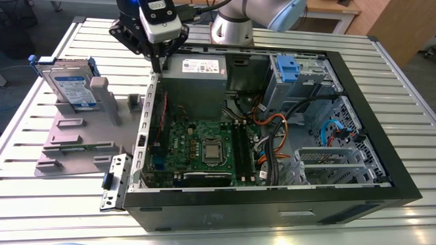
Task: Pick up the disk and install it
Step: 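Reach for the disk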
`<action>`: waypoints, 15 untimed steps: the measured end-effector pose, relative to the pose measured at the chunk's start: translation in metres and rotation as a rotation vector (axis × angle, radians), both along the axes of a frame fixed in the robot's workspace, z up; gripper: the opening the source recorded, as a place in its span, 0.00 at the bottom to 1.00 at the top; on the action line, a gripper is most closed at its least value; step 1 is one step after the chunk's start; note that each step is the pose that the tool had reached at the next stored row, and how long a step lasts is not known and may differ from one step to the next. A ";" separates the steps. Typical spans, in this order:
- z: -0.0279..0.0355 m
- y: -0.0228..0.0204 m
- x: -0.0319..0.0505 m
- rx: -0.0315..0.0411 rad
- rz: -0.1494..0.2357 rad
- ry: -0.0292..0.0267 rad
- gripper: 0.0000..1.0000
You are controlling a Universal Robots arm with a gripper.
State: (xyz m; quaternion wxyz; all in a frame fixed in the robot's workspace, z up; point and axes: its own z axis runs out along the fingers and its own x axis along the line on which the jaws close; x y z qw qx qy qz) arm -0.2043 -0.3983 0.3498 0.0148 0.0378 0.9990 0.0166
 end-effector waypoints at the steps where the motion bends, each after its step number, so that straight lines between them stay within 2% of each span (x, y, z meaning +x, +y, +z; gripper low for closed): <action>1: -0.0001 0.0000 -0.0004 0.0000 0.000 0.0000 0.11; 15: -0.0013 0.0000 -0.0062 0.0000 0.000 0.0000 0.11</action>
